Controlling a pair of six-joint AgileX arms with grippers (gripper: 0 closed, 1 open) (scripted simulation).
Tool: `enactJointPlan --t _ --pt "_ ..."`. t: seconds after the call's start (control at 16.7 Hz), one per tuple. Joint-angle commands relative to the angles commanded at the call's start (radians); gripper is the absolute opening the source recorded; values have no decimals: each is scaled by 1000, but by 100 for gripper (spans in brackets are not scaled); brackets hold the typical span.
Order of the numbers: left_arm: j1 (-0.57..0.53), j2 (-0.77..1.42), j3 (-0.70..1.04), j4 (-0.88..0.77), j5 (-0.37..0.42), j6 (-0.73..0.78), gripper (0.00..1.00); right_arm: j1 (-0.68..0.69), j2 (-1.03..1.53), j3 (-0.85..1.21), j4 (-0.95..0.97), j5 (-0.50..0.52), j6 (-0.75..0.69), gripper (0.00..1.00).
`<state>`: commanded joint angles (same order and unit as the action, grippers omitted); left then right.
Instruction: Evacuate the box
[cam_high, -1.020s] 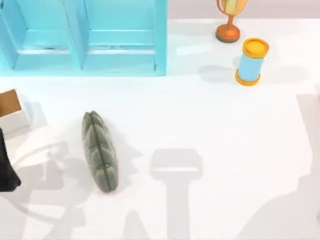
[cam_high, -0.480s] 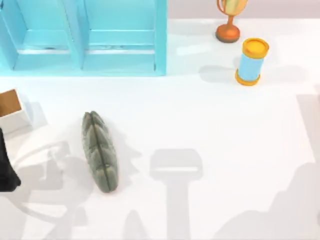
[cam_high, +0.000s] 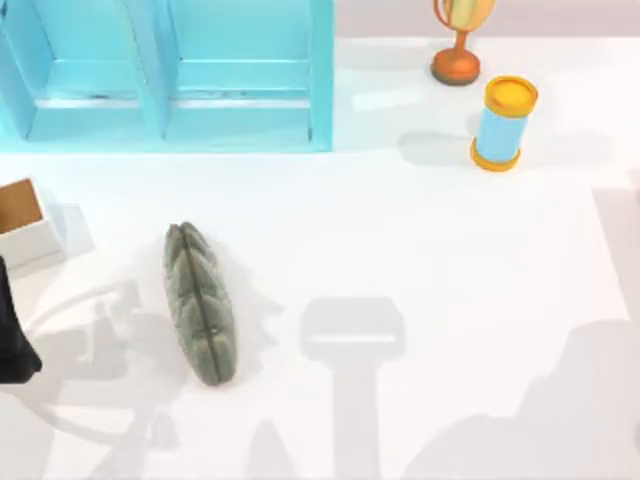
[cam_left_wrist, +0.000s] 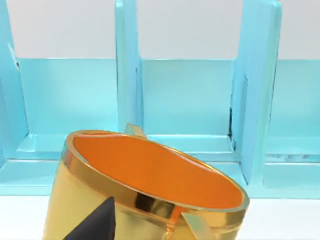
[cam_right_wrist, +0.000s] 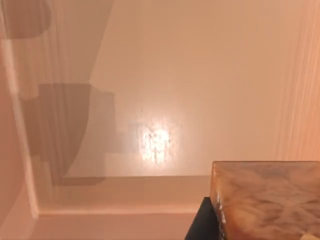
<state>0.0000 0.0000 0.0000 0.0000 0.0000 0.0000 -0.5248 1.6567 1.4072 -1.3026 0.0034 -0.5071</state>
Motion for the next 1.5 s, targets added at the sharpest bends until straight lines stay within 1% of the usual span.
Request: enactJointPlan --t 0.18,0.66,0.84,0.96,1.08,1.5 --pt "0 0 0 0 0 0 100 129 -1 -13 52 5 125 0" --pt "0 0 0 0 0 0 100 668 25 -150 241 10 624 0" --pt "0 0 0 0 0 0 100 805 38 -224 299 3 762 0" --pt "0 0 0 0 0 0 100 845 49 -265 323 -1 821 0" --pt "0 0 0 0 0 0 100 852 58 -290 334 -2 849 0" --pt "0 0 0 0 0 0 100 848 62 -300 349 -3 853 0"
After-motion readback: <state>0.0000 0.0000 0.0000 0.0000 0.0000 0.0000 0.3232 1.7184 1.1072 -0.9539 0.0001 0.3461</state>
